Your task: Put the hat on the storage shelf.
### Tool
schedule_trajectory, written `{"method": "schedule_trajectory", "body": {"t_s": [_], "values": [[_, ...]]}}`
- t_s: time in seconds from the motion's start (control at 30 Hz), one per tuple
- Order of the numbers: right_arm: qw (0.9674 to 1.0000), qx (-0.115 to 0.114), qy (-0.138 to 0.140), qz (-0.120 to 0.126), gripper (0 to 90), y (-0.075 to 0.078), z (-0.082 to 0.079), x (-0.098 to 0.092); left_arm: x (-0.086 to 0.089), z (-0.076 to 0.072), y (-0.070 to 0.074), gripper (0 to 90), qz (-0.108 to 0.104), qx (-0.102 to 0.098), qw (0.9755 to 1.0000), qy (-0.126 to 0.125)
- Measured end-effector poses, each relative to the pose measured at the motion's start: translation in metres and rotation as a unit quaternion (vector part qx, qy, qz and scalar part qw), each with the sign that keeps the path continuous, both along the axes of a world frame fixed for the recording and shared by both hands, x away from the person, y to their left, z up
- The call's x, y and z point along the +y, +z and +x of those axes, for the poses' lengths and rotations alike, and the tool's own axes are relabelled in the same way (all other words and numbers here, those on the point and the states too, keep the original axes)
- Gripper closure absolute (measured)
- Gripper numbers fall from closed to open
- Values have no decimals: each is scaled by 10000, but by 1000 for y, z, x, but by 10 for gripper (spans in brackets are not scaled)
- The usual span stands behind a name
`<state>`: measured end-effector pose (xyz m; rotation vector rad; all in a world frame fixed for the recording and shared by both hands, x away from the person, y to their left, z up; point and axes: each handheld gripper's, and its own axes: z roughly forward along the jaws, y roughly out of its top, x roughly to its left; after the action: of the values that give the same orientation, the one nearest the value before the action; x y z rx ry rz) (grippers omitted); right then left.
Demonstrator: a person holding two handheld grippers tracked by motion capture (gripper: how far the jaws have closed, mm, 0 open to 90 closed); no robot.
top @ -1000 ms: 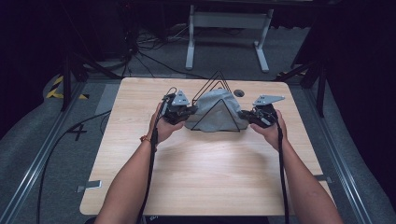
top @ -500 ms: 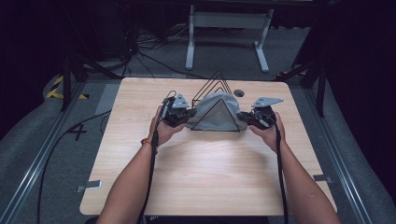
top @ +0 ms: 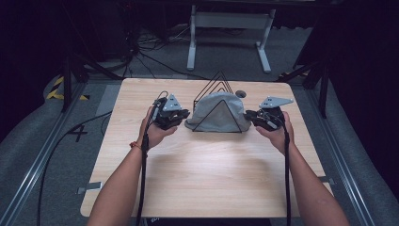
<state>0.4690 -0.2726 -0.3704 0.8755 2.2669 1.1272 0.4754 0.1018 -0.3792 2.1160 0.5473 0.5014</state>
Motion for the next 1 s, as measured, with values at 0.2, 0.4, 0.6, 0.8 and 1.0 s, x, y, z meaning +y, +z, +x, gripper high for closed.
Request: {"method": "schedule_trajectory", "body": {"t_s": [0.2,0.4,0.6,0.8,1.0], "values": [[9999,-67,17,-89,768,6,-11,-6,15,-14,1,823,169,13,9999,4],[9998,-66,3,-161,756,9,-25,-16,34,-28,-3,811,330,58,9994,22],[9997,12,-24,-244,735,6,-34,-23,49,-42,-8,798,466,88,9989,21],[9995,43,-43,-303,721,1,-43,-30,62,-54,-17,785,542,142,9984,98],[9992,49,-67,-380,691,-3,-54,-39,72,-62,-28,748,637,271,9975,121]]}}
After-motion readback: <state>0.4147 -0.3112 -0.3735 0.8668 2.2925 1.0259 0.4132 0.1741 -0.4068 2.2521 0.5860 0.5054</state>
